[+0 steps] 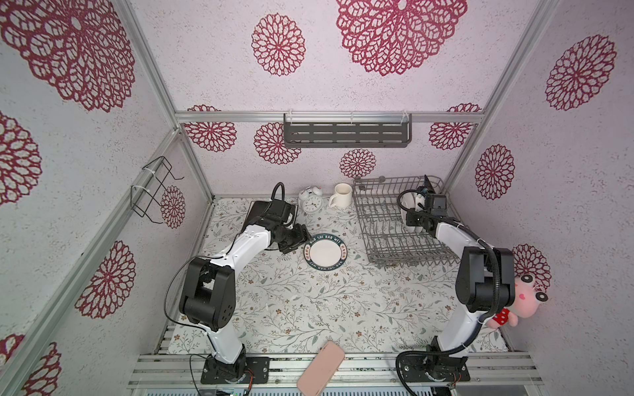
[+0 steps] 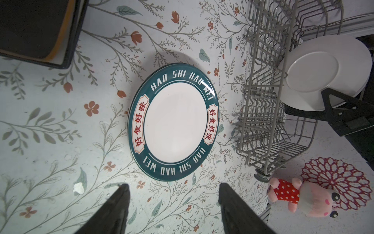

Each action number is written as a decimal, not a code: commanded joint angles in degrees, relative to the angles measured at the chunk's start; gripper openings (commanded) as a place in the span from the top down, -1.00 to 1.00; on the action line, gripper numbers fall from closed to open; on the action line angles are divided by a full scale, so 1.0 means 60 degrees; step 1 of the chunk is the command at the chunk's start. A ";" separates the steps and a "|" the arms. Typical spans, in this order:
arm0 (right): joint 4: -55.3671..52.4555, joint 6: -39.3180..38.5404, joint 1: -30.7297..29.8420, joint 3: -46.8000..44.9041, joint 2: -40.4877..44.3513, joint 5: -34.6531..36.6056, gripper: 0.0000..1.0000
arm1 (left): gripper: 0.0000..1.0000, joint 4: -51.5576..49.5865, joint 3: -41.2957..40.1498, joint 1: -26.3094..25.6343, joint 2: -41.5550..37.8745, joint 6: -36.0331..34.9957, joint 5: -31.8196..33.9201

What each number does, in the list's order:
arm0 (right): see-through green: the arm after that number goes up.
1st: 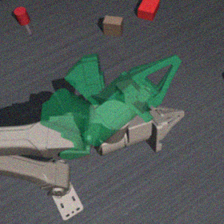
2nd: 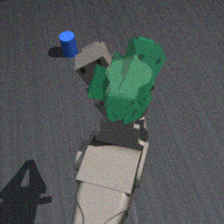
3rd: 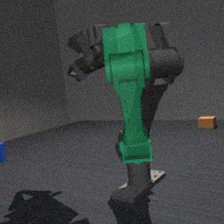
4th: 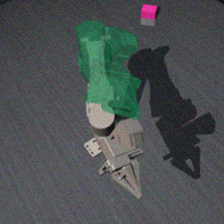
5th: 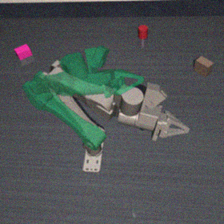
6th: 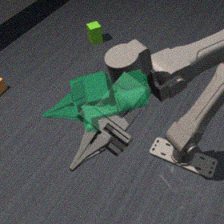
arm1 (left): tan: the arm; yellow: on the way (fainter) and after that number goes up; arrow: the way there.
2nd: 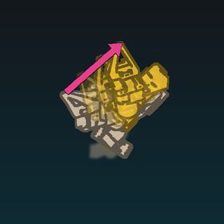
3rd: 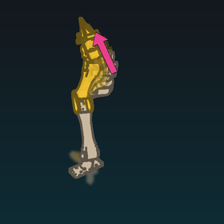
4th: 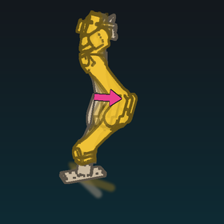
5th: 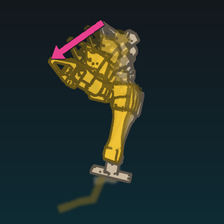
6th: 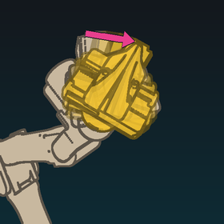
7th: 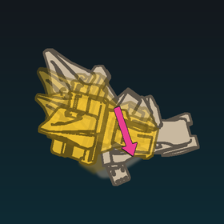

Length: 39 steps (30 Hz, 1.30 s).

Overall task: Unload the plates from the dish rack
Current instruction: Pick up the plate from the dish rack.

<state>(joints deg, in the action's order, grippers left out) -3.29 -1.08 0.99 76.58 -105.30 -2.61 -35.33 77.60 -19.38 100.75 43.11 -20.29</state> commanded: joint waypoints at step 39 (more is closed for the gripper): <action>-0.0088 -0.0866 -0.0239 0.1010 0.0805 0.0027 1.00 | -0.46 0.0899 -0.0429 0.0065 -0.0262 0.0065 -0.0631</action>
<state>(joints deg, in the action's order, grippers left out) -5.56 -4.60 -0.64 79.85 -104.81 -5.15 -31.55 75.92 -19.33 100.97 43.35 -23.49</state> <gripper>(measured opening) 0.095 0.728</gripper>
